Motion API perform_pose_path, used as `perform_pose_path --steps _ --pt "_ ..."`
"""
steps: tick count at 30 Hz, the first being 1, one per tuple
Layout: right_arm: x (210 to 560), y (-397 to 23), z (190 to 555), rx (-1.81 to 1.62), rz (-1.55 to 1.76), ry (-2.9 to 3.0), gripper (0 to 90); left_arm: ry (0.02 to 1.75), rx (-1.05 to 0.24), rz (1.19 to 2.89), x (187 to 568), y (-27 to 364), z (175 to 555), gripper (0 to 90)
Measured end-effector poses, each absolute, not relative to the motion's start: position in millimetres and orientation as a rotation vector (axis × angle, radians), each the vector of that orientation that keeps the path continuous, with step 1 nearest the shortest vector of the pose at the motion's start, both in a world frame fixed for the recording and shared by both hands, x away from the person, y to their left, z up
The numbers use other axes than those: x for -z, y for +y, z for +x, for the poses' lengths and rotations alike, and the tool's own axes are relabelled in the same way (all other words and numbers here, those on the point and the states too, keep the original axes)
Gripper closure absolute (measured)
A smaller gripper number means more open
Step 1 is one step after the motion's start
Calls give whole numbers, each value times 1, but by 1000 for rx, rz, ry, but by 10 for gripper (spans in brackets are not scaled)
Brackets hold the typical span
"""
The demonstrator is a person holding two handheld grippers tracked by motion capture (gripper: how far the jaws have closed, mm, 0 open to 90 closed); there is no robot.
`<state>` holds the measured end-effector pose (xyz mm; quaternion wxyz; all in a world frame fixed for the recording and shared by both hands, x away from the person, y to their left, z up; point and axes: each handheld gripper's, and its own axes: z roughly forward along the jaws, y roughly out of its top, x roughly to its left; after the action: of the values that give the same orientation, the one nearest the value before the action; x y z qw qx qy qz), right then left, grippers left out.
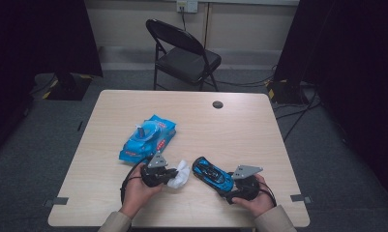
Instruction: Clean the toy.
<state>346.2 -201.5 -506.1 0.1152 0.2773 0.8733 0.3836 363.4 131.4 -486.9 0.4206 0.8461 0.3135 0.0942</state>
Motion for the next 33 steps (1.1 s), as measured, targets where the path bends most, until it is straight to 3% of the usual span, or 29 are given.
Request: perform_pose_path --steps 25,29,30,33 --pt "477 -203 349 -1240 883 2480 145 812 -250 2115 494 137 359 849" --pt "472 -196 356 -1267 919 2447 185 815 -254 2107 494 137 359 848" --pt "472 -192 358 -1302 894 2476 320 814 -259 2106 493 137 359 848" --pt "474 -183 361 -1291 904 2500 294 812 -261 2101 492 134 360 847"
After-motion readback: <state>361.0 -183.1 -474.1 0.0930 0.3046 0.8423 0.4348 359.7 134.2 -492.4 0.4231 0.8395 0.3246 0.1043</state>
